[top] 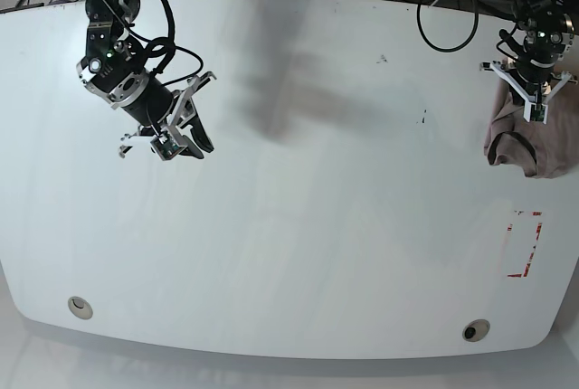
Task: Layout the t-shirt on the table in an organized manner, then fold the t-shirt properly
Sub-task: 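Drag the folded shirt with the left gripper to the table edge, then release the folded shirt with the left gripper and lift it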
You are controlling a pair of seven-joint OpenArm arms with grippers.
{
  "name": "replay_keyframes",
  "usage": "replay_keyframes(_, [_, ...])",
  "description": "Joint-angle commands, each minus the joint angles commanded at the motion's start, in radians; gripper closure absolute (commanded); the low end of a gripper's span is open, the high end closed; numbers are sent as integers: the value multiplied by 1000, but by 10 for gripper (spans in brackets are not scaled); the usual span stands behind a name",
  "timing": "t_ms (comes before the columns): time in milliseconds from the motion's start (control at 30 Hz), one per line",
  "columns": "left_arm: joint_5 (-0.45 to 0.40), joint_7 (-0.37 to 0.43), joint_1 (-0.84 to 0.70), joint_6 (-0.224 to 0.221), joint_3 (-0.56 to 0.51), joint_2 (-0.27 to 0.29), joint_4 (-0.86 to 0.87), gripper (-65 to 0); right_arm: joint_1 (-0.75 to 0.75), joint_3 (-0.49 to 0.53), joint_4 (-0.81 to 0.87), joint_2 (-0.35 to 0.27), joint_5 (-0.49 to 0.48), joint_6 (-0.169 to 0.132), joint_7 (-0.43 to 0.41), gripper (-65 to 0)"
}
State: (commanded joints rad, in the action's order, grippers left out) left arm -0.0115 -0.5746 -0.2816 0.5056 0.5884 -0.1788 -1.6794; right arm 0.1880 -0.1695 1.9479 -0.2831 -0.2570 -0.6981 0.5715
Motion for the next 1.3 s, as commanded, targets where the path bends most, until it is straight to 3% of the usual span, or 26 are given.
replay_keyframes(133, [0, -2, 12, 0, -12, 6, -49, -3, 0, 0, 3, 0, 0, 0, 0, -87])
replay_keyframes(367, [-2, -3, 61, -2, -141, 51, -86, -3, -2, 0, 5, 0, 0, 0, 0, -87])
replay_keyframes(633, [-9, -3, 196, -6, -166, 58, 72, -3, -2, 0, 5, 0, 0, 0, 0, -87])
replay_keyframes(967, [-2, 5, 272, -6, -129, -37, 279, -1, 14, 0, 5, 0, 0, 0, 0, -87])
replay_keyframes(1233, [-9, 72, 242, -2, -8, -77, 298, -3, 18, 0, 5, 0, 0, 0, 0, -87])
replay_keyframes(1300, [-3, 69, 232, -2, 0, -109, 298, -4, 18, 0, 5, 0, 0, 0, 0, -87])
